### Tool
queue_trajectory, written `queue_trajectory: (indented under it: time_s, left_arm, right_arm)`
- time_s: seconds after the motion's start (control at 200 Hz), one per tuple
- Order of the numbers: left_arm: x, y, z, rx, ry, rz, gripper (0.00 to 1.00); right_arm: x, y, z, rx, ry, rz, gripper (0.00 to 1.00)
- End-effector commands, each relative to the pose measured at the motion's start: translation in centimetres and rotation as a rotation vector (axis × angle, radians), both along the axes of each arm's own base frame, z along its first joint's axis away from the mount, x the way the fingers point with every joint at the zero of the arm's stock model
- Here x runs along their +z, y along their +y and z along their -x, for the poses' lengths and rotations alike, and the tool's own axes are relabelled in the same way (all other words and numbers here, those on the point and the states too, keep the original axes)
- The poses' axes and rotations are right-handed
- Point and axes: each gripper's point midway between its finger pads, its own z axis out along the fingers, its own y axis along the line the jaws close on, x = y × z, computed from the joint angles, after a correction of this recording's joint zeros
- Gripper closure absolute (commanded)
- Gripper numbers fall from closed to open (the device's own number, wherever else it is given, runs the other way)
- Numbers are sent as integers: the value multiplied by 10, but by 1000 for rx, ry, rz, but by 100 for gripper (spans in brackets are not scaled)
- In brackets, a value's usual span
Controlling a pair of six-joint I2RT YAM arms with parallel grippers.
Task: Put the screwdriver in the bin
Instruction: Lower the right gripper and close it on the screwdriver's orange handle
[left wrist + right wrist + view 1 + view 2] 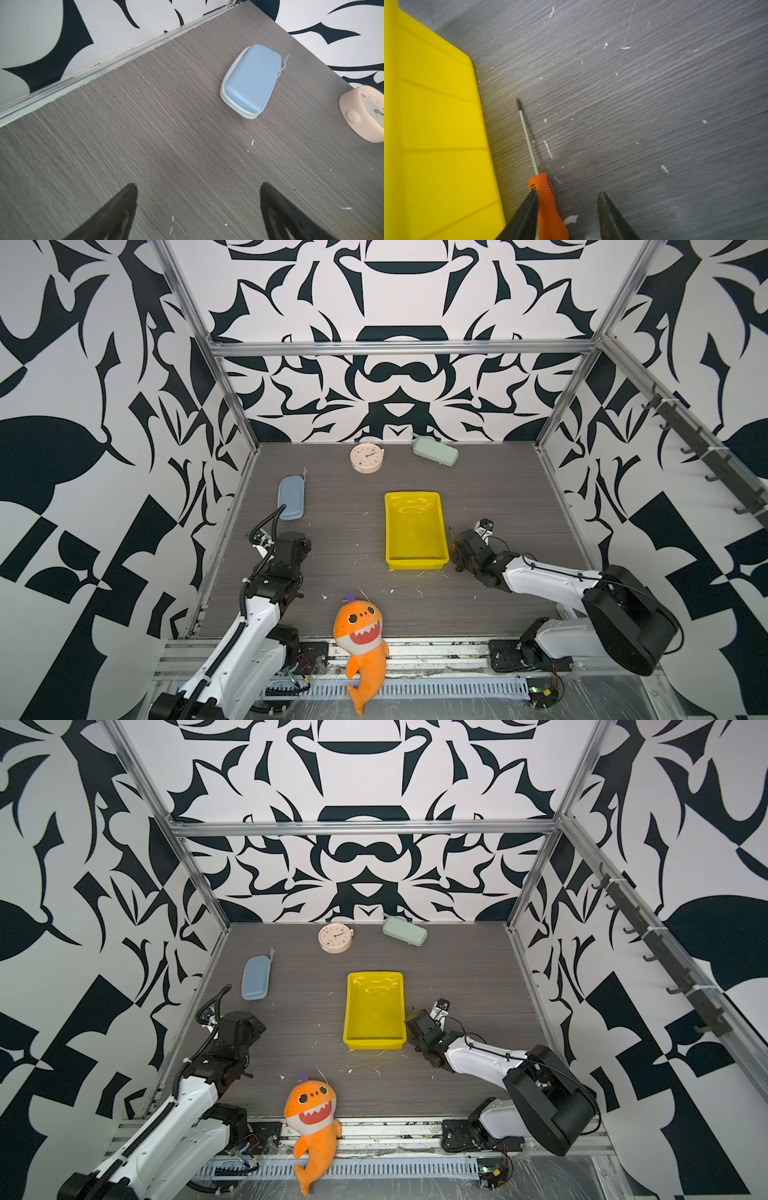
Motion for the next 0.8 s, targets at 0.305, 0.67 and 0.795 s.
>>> queue_trajectory:
  time_s: [0.305, 0.67, 0.795]
  left_arm:
    - [9, 1, -4, 17, -17, 7, 5]
    - [9, 1, -4, 18, -18, 8, 5]
    - [9, 1, -4, 18, -19, 8, 5]
  right_arm:
    - [5, 17, -10, 30, -9, -21, 51]
    - [16, 10, -10, 13, -55, -19, 51]
    - [27, 5, -9, 6, -113, -26, 50]
